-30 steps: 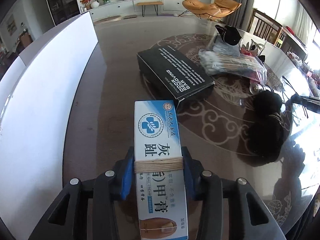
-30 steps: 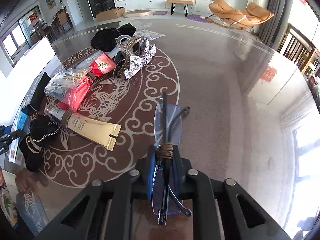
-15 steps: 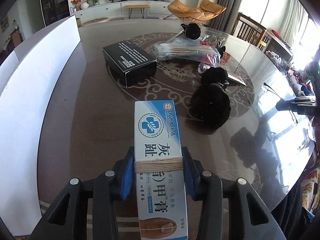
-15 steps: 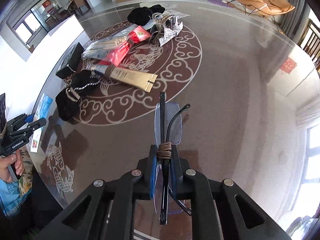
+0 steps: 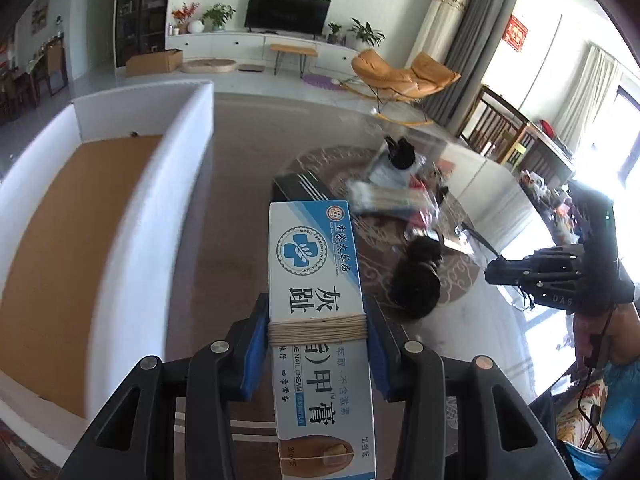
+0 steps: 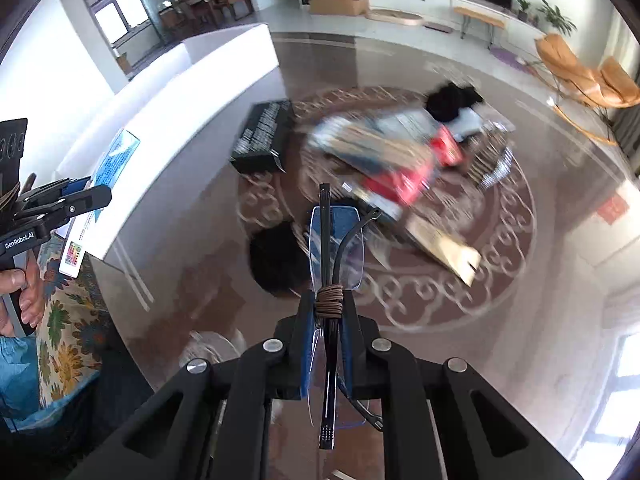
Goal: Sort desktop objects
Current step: 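Carry the box with the left tool and glasses with the right tool into the cardboard bin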
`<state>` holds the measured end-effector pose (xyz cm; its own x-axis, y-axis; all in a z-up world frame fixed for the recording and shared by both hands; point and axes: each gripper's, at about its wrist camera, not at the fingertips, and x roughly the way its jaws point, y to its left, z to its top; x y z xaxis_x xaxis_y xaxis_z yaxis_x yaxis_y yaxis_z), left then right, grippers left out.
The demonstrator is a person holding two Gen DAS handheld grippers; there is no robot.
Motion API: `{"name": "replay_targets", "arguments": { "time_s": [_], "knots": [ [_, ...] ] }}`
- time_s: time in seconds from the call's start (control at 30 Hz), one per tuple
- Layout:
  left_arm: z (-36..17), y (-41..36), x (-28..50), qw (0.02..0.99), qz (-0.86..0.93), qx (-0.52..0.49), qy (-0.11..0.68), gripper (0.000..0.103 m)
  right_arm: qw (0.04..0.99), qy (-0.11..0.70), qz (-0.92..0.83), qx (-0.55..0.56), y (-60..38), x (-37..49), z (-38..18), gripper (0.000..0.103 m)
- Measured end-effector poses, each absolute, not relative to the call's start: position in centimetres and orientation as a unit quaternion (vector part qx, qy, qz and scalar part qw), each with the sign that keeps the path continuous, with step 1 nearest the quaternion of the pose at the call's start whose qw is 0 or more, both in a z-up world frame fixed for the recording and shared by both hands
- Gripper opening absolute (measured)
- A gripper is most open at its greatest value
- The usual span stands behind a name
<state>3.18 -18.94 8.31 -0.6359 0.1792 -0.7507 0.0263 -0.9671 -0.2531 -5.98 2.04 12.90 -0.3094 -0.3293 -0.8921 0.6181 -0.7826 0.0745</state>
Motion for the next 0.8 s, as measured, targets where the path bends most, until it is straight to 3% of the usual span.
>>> {"name": "replay_targets", "arguments": {
  "time_s": [0.2, 0.4, 0.8],
  "knots": [
    [11.1, -30.5, 5.1, -0.067, 0.903, -0.404, -0.128, 0.044, 0.404, 0.162, -0.779, 0.451, -13.6, -5.2, 17.1, 0.013],
    [8.4, -40.2, 6.7, -0.158, 0.878, -0.419, -0.17, 0.044, 0.489, 0.151, -0.754, 0.412, -27.1, -2.5, 19.2, 0.013],
    [2.4, -45.4, 5.0, -0.195, 0.842, -0.46, -0.203, 0.045, 0.509, 0.213, -0.718, 0.424, -39.9, 1.0, 10.7, 0.013]
  ]
}}
